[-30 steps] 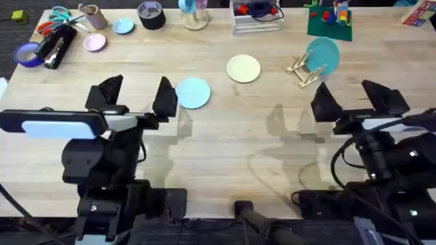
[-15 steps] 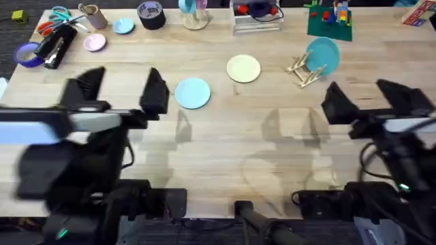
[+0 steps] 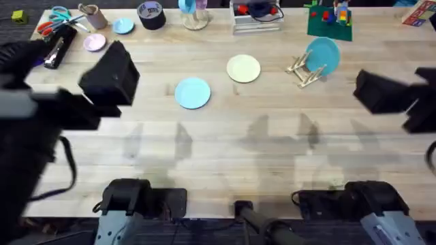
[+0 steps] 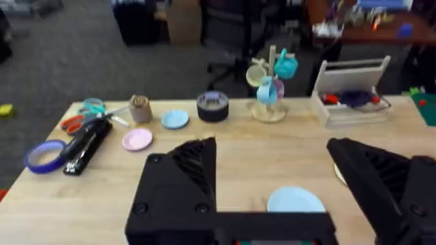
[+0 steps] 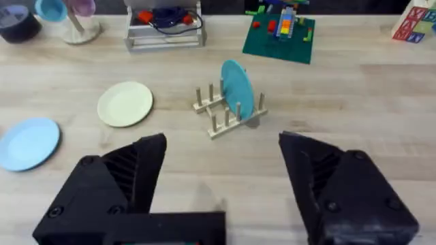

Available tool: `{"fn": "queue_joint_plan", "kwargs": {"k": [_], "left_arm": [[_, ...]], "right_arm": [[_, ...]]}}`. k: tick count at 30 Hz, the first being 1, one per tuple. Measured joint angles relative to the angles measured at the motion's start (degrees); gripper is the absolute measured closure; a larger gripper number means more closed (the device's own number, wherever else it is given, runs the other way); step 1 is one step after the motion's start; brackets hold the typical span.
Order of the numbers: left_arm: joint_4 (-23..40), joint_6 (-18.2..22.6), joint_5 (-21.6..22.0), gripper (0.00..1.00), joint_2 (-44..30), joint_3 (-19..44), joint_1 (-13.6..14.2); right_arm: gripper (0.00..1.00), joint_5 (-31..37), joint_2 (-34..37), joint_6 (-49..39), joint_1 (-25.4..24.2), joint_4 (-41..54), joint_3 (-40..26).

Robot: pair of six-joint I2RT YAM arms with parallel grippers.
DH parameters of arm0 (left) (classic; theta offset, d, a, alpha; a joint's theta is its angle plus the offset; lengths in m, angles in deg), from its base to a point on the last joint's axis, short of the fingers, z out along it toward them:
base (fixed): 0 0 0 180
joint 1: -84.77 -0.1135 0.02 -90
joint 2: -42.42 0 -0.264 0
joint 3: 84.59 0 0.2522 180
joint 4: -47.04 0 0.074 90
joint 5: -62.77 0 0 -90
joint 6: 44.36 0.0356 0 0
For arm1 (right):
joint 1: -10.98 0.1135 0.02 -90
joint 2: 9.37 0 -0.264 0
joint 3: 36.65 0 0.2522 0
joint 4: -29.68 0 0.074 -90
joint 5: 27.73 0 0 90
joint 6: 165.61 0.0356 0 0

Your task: Pick up the plates from the table one by one and place each into a slot on the dish rack.

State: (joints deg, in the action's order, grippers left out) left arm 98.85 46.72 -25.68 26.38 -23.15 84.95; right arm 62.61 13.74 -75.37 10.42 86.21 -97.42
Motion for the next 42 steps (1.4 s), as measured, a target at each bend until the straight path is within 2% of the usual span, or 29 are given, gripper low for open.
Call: {"fn": "queue_joint_plan", "kwargs": {"k": [10,15,21,28,29,33,35,37,42], "left_arm": [[16.79,-2.99,-0.41,0.008,-22.16,20.98,0.00],[24.37,-3.63,-2.59,0.009,-33.41,29.67,0.00],[32.28,-3.88,-5.49,0.008,-45.22,36.81,0.00],[33.17,-4.13,-6.50,0.006,-52.44,38.14,0.00],[33.19,-4.46,-6.52,0.048,-53.05,38.14,0.00],[34.44,-4.50,-6.54,0.672,-54.60,38.14,0.00],[34.91,-4.35,-6.52,0.923,-54.93,38.16,0.00],[35.58,-4.39,-6.63,0.956,-54.95,38.16,0.00],[36.00,-4.22,-8.15,0.960,-54.93,38.21,0.00]], "right_arm": [[0.007,-0.23,23.78,-0.01,0.00,11.20,-19.57],[0.007,-0.23,32.14,-0.01,0.00,16.63,-26.61],[0.007,-0.23,37.45,-0.01,0.00,19.17,-31.09],[0.007,-0.23,37.75,-0.01,0.00,19.43,-31.17],[0.007,-0.23,37.75,0.01,0.00,19.43,-31.17],[0.008,-0.23,37.75,0.04,0.00,19.44,-31.17],[0.008,-0.23,37.75,0.46,0.00,19.45,-31.17],[0.008,-0.23,37.75,0.97,0.00,19.45,-31.17],[0.007,-0.23,37.75,1.49,0.00,19.45,-31.17]]}}
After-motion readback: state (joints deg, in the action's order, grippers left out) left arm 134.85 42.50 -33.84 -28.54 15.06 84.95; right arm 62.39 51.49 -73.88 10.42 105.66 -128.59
